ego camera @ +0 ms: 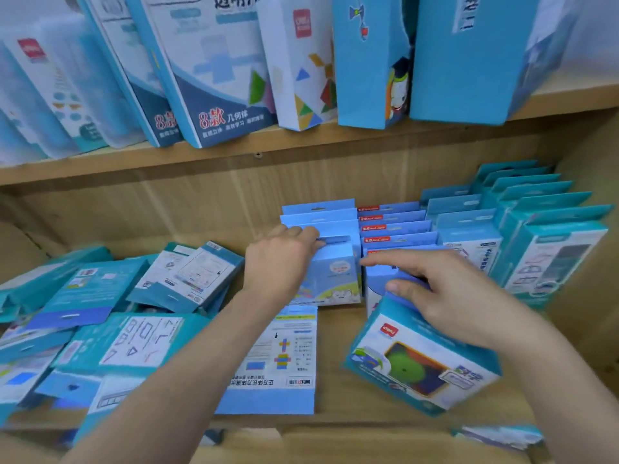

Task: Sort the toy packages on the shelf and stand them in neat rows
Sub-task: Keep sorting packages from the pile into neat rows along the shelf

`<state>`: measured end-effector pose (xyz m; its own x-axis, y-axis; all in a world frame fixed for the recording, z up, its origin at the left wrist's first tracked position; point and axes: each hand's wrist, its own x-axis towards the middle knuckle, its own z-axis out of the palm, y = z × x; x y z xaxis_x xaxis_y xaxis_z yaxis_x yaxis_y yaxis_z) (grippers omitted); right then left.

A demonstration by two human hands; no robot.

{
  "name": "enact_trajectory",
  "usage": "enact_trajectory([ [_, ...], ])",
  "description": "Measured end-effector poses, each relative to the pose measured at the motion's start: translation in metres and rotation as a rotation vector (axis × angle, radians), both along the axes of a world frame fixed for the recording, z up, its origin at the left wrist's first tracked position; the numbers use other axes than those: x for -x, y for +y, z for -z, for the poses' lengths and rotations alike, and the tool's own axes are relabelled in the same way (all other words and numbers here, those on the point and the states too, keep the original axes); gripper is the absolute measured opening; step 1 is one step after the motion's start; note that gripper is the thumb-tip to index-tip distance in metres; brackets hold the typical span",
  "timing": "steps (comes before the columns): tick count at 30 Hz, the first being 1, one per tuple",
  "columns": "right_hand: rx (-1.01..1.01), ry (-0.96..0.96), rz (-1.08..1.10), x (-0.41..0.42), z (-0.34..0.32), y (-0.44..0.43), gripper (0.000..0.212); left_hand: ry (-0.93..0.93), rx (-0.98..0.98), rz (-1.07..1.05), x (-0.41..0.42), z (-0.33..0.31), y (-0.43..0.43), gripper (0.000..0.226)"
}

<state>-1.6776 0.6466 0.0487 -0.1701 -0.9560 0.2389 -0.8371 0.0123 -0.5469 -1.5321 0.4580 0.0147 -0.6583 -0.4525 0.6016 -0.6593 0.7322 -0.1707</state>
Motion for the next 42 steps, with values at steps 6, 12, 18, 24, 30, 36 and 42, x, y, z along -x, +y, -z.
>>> enact_trajectory([
  [6,-0.202,-0.004,-0.059,-0.008,0.013,-0.053,0.051,0.189,-0.358,0.161,-0.019,0.009,0.003,0.036],
  [12,-0.225,0.022,-0.014,-0.005,0.030,-0.068,0.042,-0.059,-0.634,-0.142,-0.078,0.056,0.046,0.050],
  [18,-0.195,0.023,-0.004,-0.004,0.034,-0.074,0.047,-0.372,-0.728,-0.285,-0.083,0.092,0.065,0.071],
  [24,-0.186,0.088,0.062,-0.004,0.032,-0.067,0.046,0.196,-0.873,-0.084,-0.063,0.050,0.039,0.060],
  [30,-0.125,0.119,0.124,0.001,0.032,-0.057,0.048,0.654,-1.249,0.086,-0.020,0.049,0.003,0.044],
  [36,-0.033,0.049,0.095,0.006,0.032,-0.048,0.035,0.670,-1.166,-0.002,-0.015,0.054,0.002,0.039],
  [42,-0.022,-0.003,-0.107,-0.007,0.011,-0.043,0.018,0.703,-1.088,0.082,-0.026,0.028,0.018,0.053],
])
